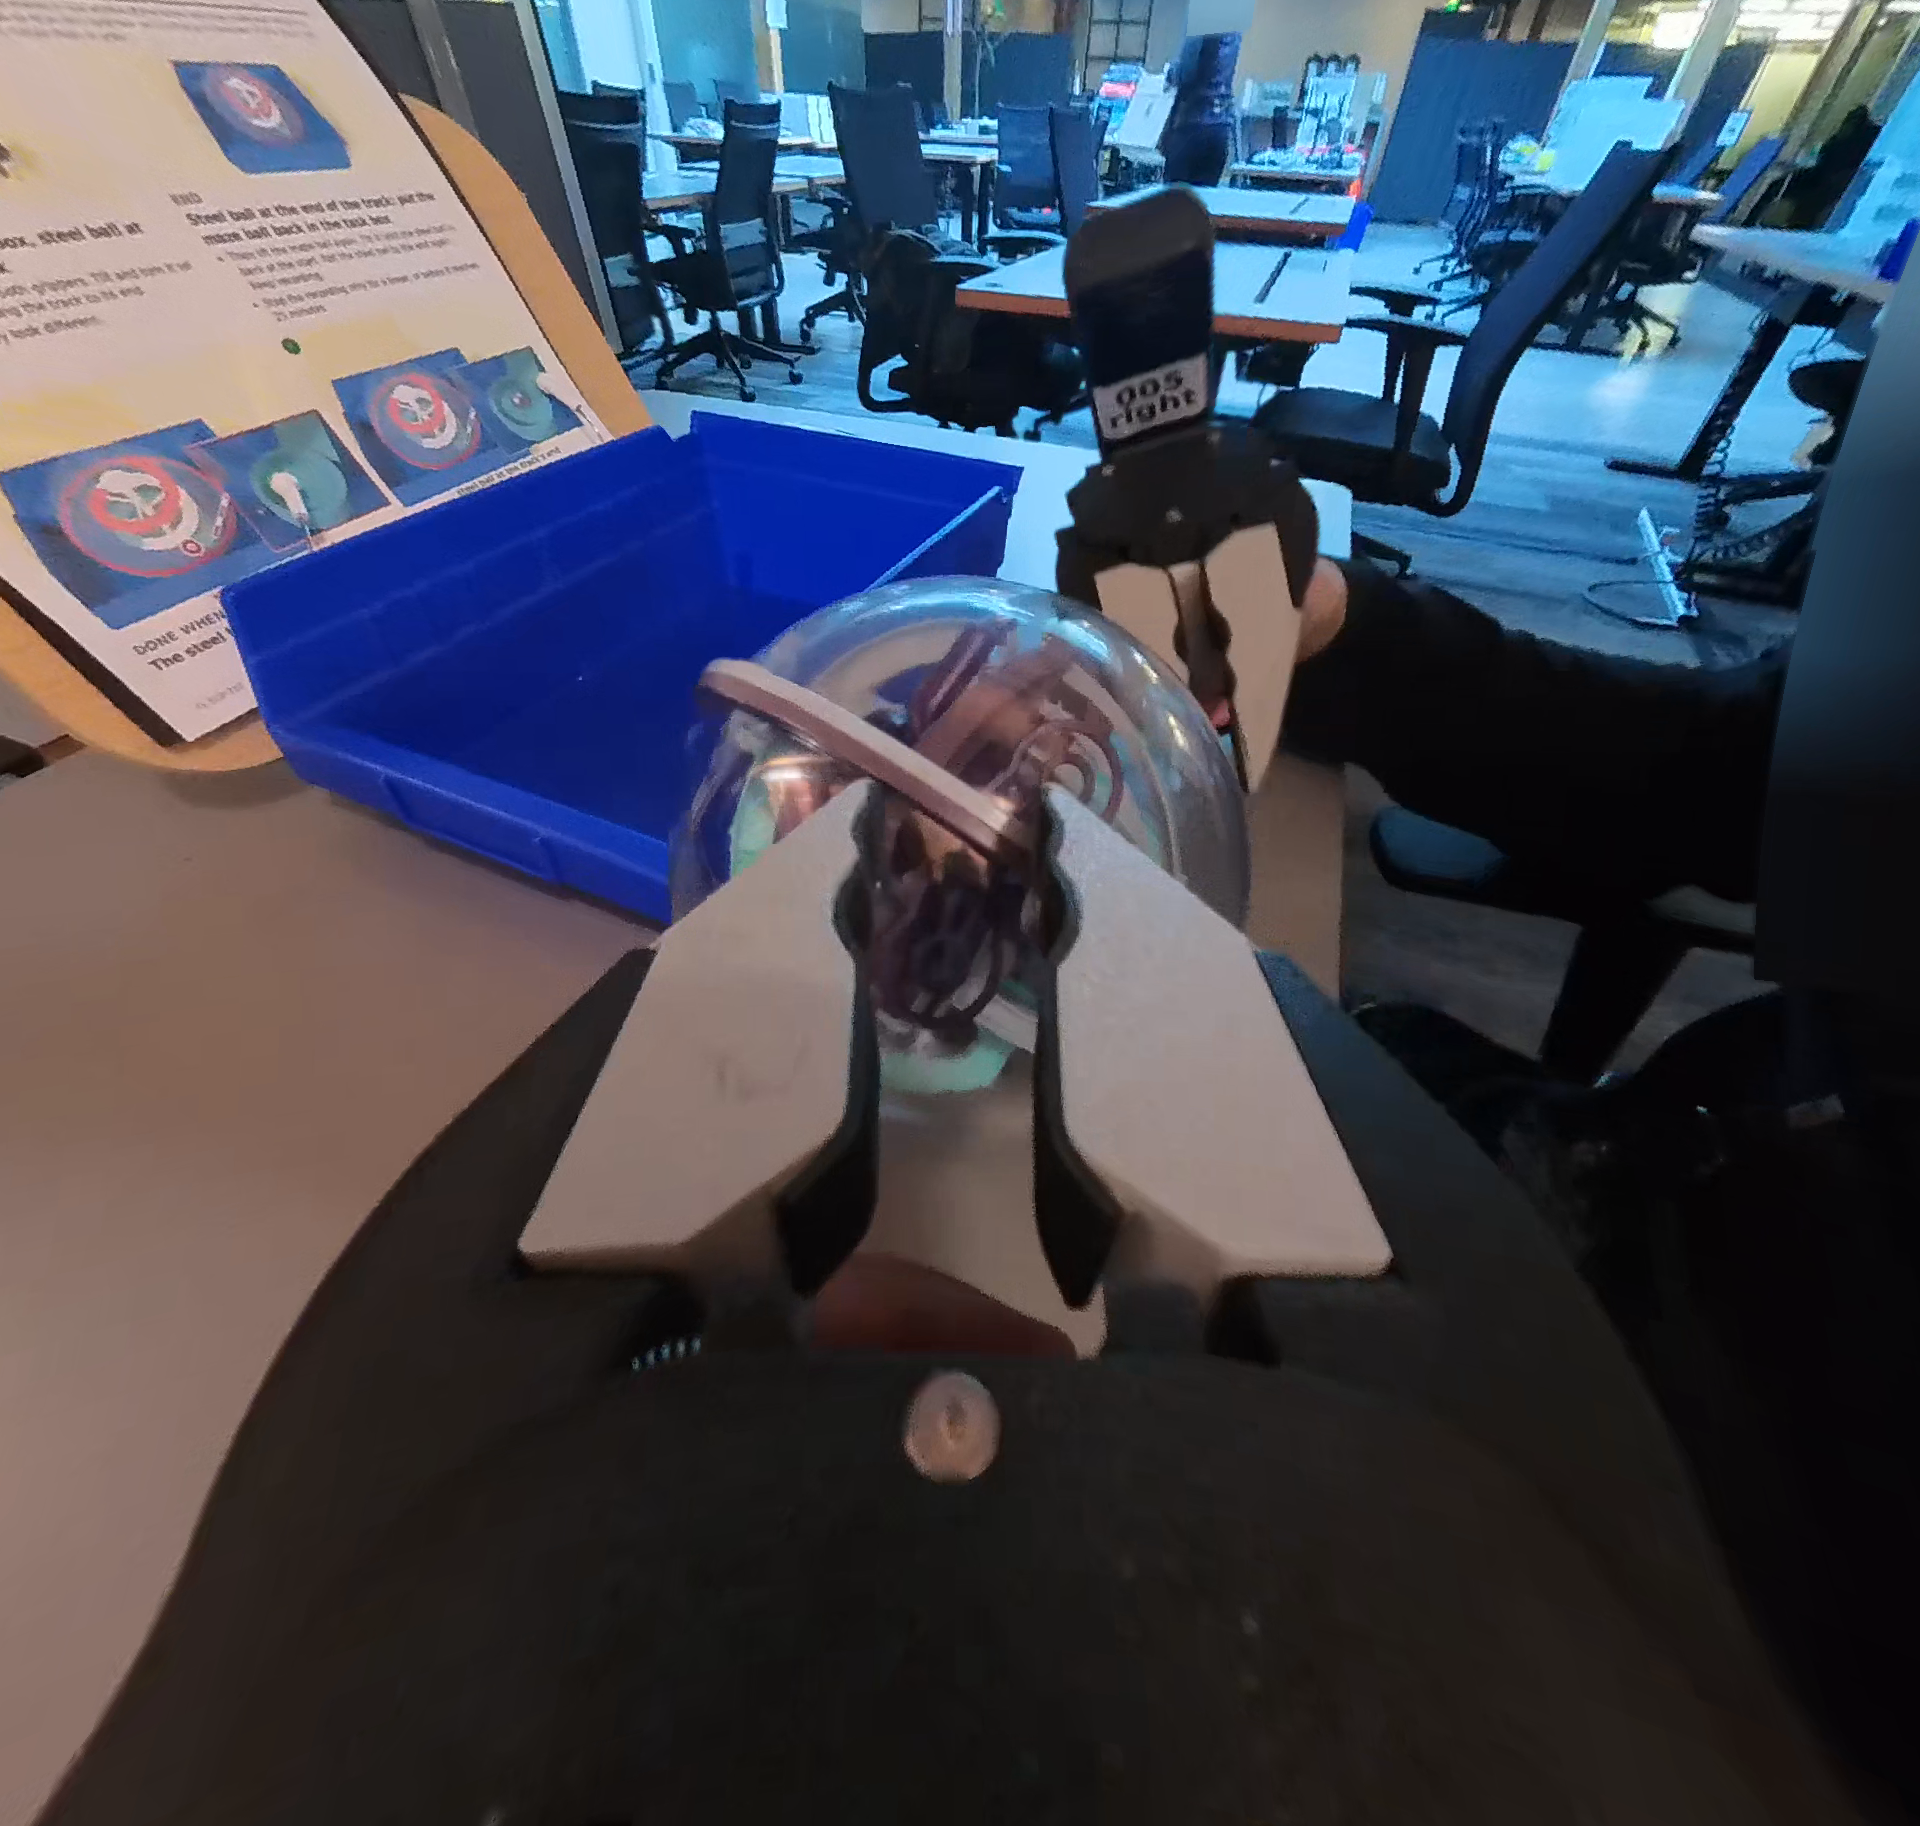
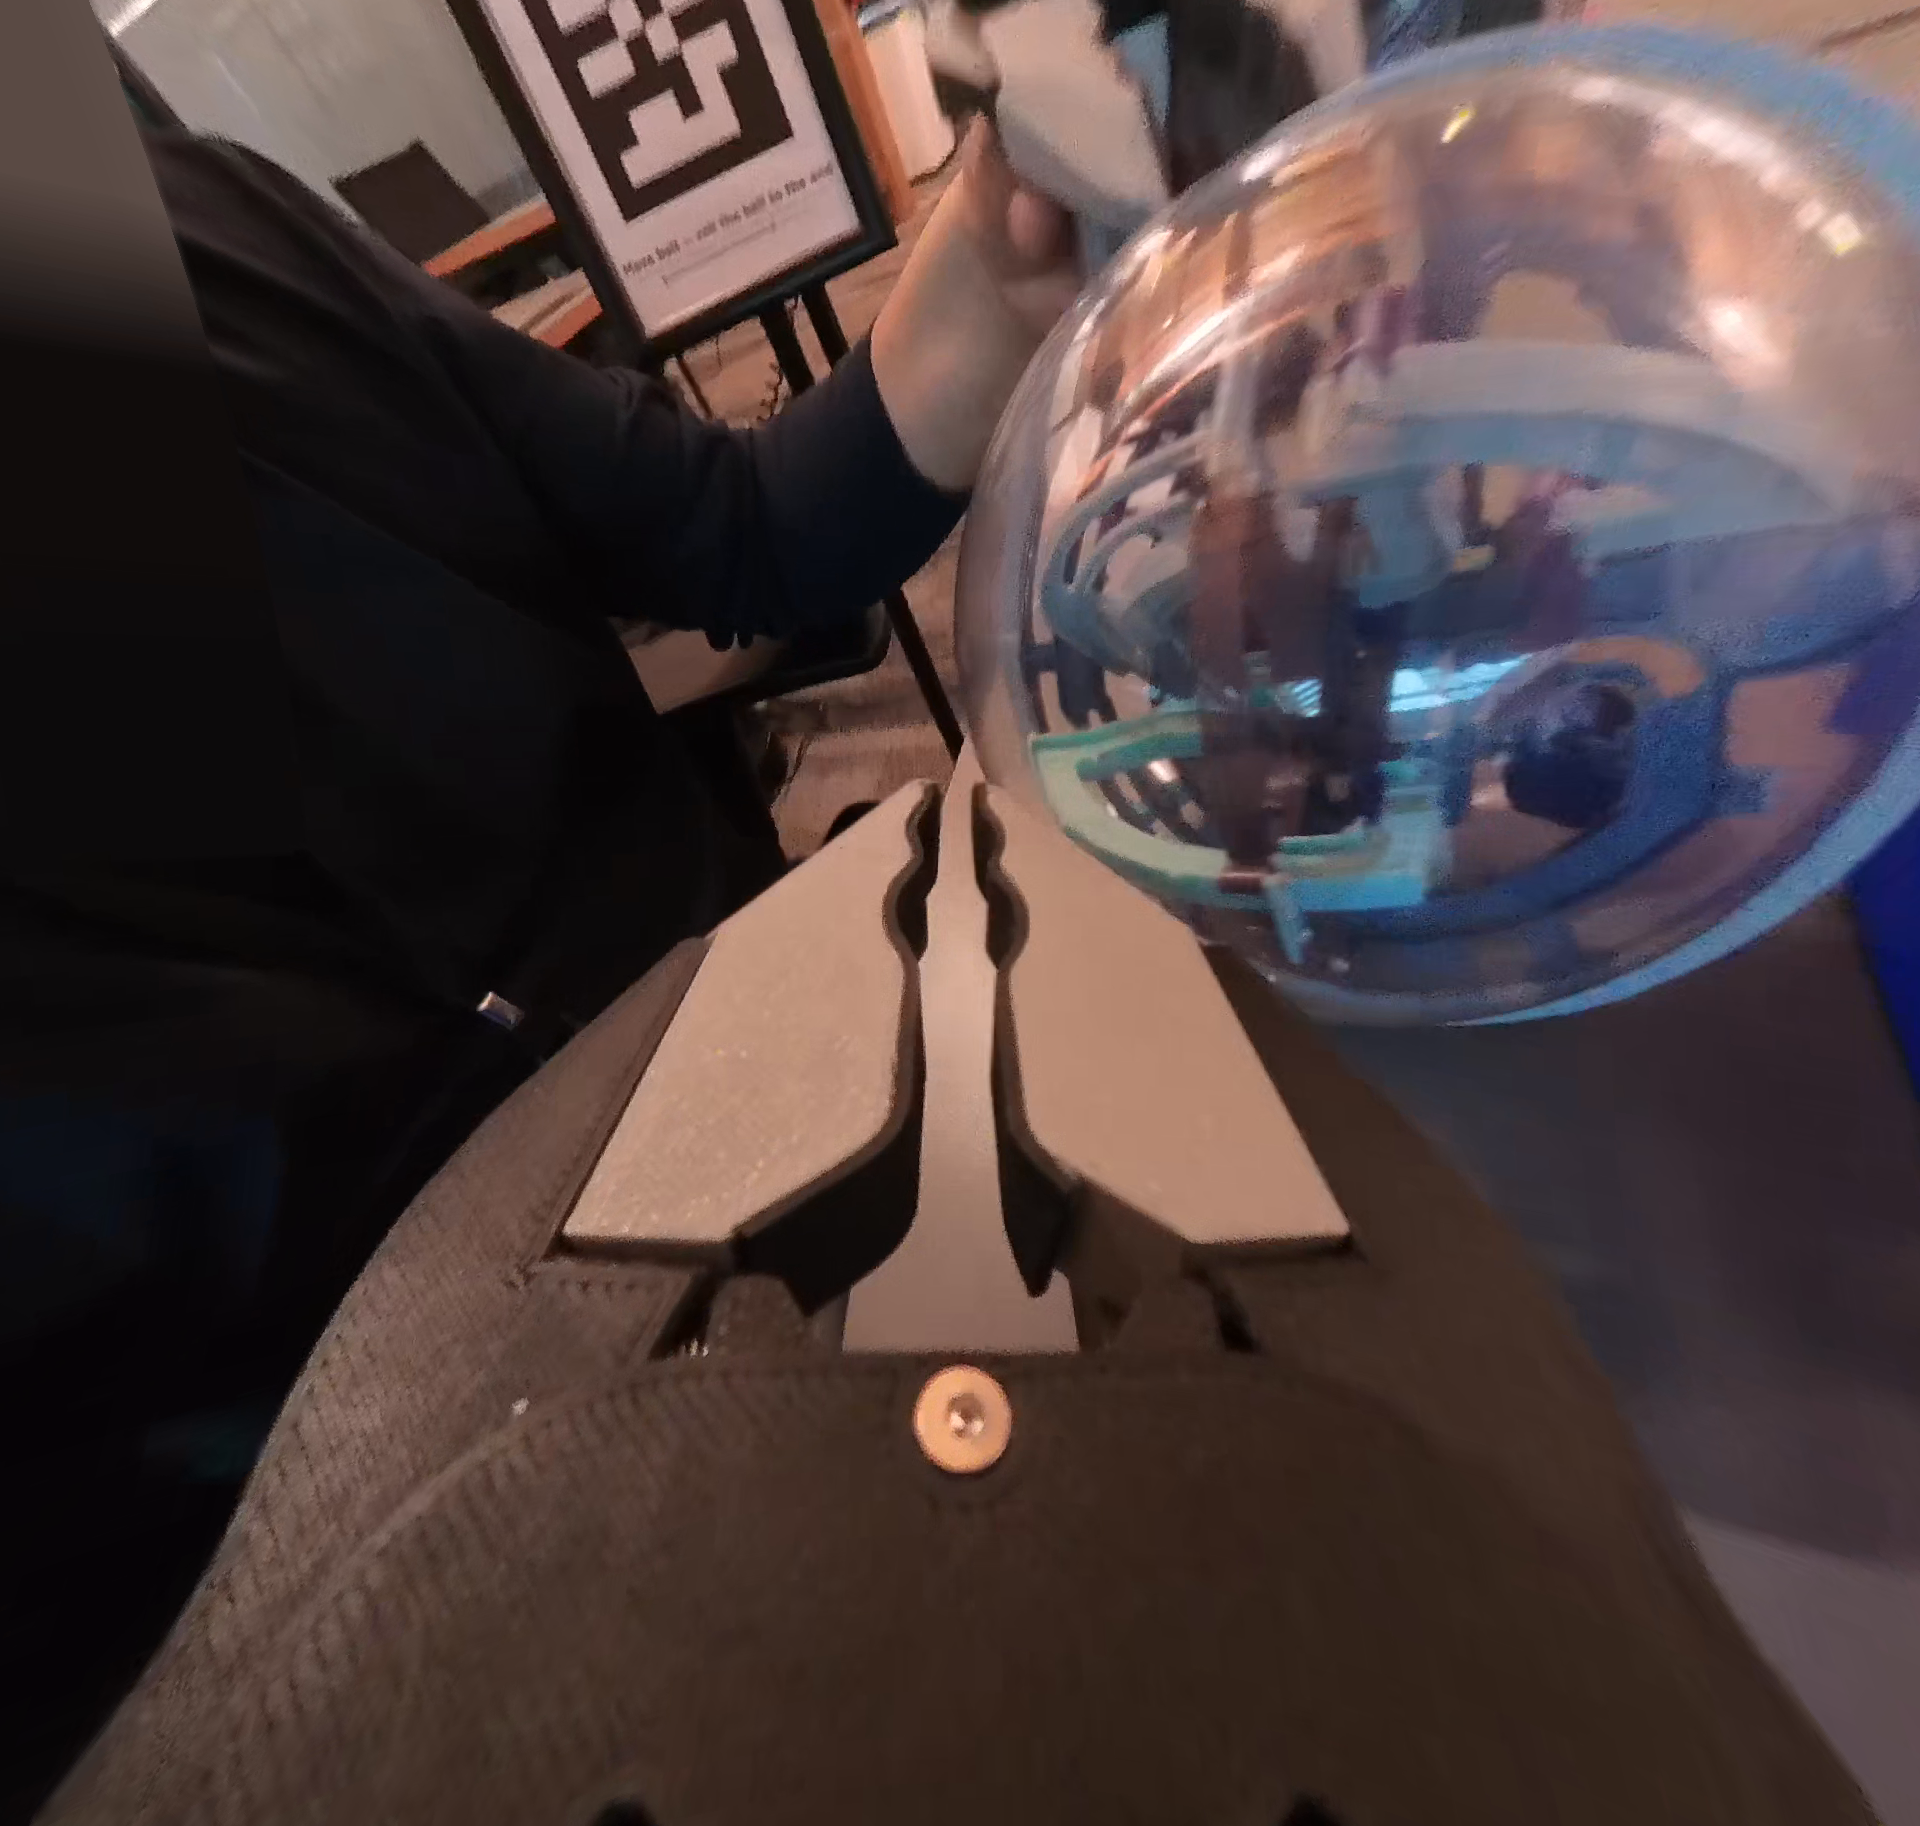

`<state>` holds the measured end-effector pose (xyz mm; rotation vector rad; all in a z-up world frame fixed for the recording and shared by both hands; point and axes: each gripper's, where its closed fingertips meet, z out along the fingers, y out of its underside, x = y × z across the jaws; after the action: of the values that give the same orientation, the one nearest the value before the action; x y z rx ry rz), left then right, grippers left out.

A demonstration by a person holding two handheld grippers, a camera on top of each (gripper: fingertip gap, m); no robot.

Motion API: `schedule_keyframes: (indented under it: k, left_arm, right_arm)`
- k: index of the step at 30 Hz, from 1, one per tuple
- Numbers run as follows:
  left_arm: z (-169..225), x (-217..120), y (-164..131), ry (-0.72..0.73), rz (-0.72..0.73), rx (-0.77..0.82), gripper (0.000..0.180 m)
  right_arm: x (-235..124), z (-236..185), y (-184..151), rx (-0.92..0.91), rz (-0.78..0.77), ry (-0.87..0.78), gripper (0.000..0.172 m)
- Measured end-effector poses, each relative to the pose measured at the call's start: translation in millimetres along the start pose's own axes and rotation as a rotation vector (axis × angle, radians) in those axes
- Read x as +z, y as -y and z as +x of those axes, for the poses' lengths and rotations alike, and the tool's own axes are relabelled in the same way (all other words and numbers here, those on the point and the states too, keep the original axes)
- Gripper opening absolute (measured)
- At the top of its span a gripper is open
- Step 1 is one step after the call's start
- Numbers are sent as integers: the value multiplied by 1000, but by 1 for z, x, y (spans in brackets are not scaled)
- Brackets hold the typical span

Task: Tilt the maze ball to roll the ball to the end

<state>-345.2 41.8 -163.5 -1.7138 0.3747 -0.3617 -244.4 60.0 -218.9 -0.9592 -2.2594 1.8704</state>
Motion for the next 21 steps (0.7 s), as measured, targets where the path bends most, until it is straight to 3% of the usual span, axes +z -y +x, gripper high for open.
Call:
schedule_keyframes:
  k: [15,19,21]
  left_arm:
    - [-5,11,-23,-6,-89,-21,10]
    - [-6,12,-21,-4,-78,-32,10]
    - [-8,13,-21,2,-72,-45,10]
  right_arm:
    - [-49,9,25,-16,176,-108,0]
    - [-66,22,33,17,245,-199,9]
    - [-74,34,35,66,287,-256,23]
